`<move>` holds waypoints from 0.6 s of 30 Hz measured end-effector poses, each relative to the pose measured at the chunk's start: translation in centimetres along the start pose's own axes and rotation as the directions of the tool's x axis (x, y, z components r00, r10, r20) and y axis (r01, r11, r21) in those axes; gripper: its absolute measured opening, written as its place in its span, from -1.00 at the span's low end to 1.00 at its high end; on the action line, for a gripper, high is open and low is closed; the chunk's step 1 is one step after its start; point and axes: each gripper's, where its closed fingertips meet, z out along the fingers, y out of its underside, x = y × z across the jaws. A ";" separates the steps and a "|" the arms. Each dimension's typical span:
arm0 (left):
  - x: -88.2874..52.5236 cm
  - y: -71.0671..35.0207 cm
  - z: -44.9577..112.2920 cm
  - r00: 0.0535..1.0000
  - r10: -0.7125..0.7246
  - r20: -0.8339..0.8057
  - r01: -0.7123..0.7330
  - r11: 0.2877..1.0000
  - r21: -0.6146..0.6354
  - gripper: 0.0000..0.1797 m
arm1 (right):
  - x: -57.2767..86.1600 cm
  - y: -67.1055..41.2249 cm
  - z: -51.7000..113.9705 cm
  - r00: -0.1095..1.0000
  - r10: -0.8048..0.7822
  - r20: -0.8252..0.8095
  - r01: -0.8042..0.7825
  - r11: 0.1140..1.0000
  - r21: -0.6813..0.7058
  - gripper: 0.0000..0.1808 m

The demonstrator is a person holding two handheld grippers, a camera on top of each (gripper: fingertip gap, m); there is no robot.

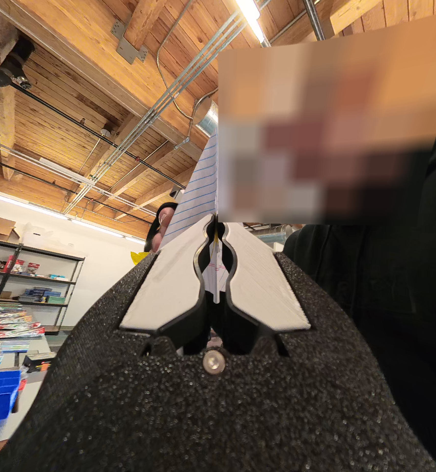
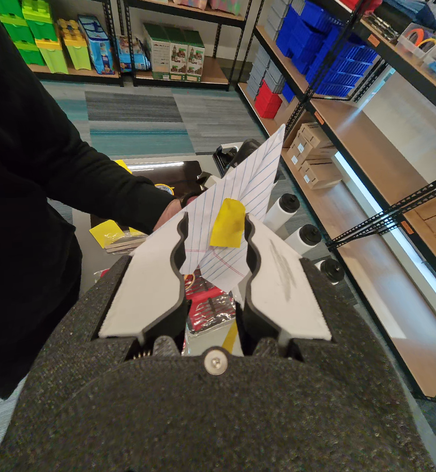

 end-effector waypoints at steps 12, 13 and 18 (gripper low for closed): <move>0.7 -0.6 0.8 0.998 0.057 -0.019 -0.058 0.998 -0.037 -1.00 | -0.4 -1.3 0.6 0.999 -0.026 -0.020 0.027 0.999 0.042 -0.29; 0.8 -0.8 0.8 0.998 0.061 -0.021 -0.061 0.997 -0.035 -1.00 | -0.4 -1.4 0.6 0.999 -0.031 -0.023 0.032 0.999 0.043 -0.26; 1.0 -0.9 1.2 0.995 0.096 -0.023 -0.097 0.993 -0.065 -1.00 | -0.8 -1.8 0.9 0.998 -0.049 -0.027 0.050 0.998 0.035 -0.13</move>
